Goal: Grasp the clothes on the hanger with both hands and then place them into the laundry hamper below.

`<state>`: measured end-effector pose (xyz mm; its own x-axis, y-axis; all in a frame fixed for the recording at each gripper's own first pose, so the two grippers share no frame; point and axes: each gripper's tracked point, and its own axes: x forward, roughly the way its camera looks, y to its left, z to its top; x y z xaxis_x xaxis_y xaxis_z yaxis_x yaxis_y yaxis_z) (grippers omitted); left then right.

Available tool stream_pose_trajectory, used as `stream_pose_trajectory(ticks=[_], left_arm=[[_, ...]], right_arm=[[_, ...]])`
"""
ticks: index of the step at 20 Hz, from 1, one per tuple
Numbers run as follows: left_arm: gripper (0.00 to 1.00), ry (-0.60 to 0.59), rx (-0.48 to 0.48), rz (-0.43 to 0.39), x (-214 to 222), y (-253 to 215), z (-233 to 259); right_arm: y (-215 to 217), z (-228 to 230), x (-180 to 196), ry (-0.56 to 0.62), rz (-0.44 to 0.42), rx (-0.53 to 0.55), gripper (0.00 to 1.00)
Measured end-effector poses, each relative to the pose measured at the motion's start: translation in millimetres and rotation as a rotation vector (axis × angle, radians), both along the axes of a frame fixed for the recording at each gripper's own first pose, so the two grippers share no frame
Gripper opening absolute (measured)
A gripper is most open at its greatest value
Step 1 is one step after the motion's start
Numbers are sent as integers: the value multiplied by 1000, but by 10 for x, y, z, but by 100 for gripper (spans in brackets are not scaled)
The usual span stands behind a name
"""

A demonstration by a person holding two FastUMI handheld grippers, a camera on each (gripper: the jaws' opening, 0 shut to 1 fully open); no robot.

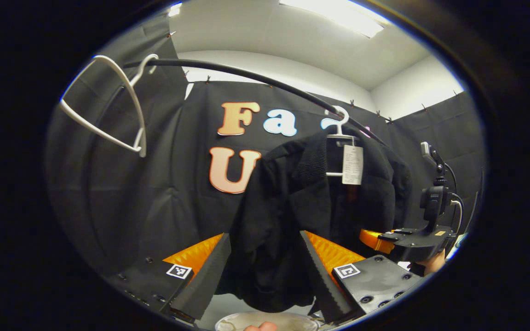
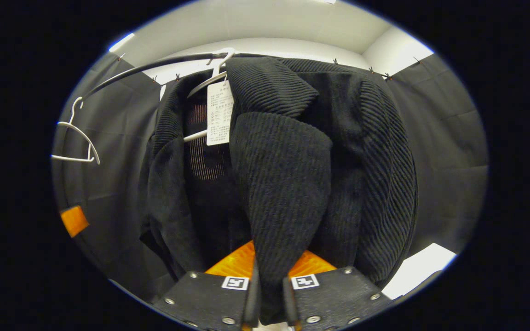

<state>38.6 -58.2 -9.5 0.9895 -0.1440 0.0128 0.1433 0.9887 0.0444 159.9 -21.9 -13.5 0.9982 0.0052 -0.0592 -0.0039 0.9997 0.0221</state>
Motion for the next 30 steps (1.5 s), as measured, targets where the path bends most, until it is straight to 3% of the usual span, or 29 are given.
stream_pose_trajectory(ticks=[2,5,7,8,14,15,19,22,25,27,28,29,30], left_arm=[[95,15,-17,-54,183,-259,-85],[96,40,-45,-105,467,-647,-227],[96,32,-34,-90,674,-806,-259],[100,23,-19,-55,771,-798,-273],[96,-84,63,101,1179,-878,-354],[93,-97,78,126,1249,-839,-360],[95,-76,89,236,1378,-449,-439],[55,-57,109,299,1369,-30,-359],[14,-62,69,215,1315,16,-158],[11,-60,30,186,1214,60,-44],[11,-67,24,184,1145,86,38],[11,-77,27,202,1084,133,121],[11,-82,38,236,1013,209,197]], right_arm=[[-93,44,-108,-1,-11,-34,0],[-138,164,-277,-22,8,-70,4],[-160,245,-419,-37,16,-86,4],[-157,282,-508,-43,21,-87,4],[-124,394,-643,-69,47,-84,4],[-126,410,-642,-72,49,-83,4],[-182,431,-667,-85,43,-92,4],[-259,533,-695,-151,3,-140,4],[-256,640,-816,-175,-9,-150,3],[-321,762,-880,-190,-26,-127,2],[-393,859,-909,-212,-46,-127,10],[-495,991,-951,-241,-72,-132,2],[-587,1140,-1007,-273,-93,-139,2]])
